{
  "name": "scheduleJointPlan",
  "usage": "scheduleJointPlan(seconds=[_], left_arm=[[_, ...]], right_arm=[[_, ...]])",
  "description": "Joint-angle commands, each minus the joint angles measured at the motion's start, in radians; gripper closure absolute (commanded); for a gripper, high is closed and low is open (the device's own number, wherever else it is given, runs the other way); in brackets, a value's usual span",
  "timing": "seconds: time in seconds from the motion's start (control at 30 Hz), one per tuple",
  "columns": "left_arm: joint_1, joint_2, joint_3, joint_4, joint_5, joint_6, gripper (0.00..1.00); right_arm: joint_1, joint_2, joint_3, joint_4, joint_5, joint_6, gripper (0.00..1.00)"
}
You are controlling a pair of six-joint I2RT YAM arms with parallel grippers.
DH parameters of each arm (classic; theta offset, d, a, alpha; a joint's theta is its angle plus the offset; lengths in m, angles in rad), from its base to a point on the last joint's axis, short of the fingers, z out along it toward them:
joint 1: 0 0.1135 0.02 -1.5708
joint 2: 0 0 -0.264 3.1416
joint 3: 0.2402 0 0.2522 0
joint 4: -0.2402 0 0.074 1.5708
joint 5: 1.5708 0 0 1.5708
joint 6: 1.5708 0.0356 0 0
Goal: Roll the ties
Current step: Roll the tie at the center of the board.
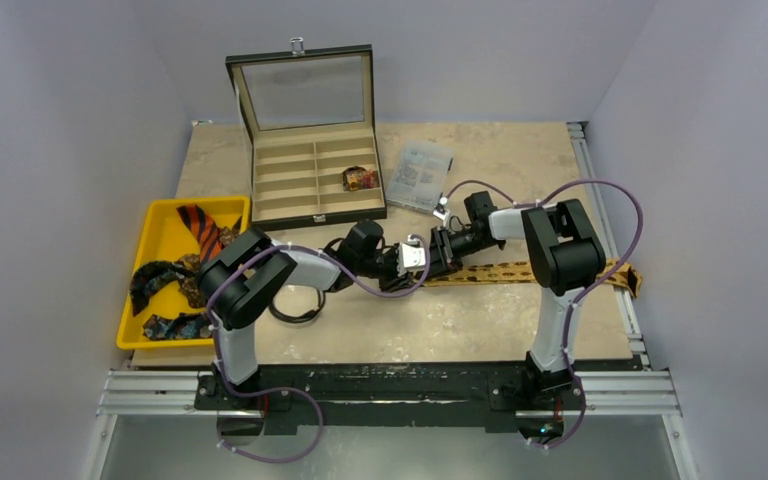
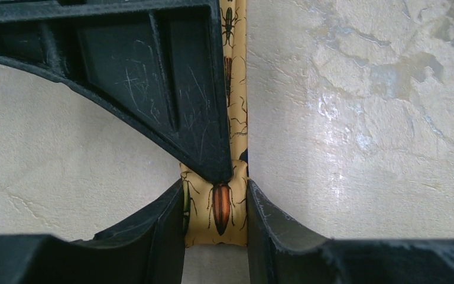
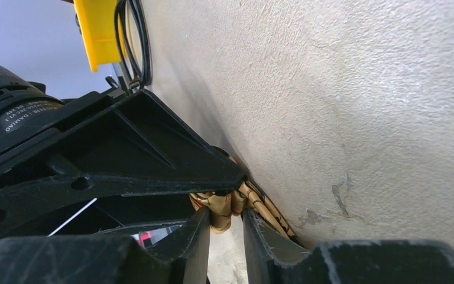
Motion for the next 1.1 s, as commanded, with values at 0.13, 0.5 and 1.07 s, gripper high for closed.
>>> scheduleJointPlan(seconds=[0.13,0.5,1.07], left_arm=[[0.023,0.024,0.007,-0.227,-0.055,-0.006,0.85],[0.024,0.033,0.013,-0.237,-0.064,-0.046,0.84],[0.103,0.015,-0.14,0.241,0.087,-0.206,0.43]], right_arm=[[0.014,-0.043,-0.003,0.043,0.058,0.015,0.68],[0.027,-0.038,0.028,0.036,0.05,-0.014,0.99],[0.022,0.046,0.042,-0.106,0.306,-0.099,1.0]])
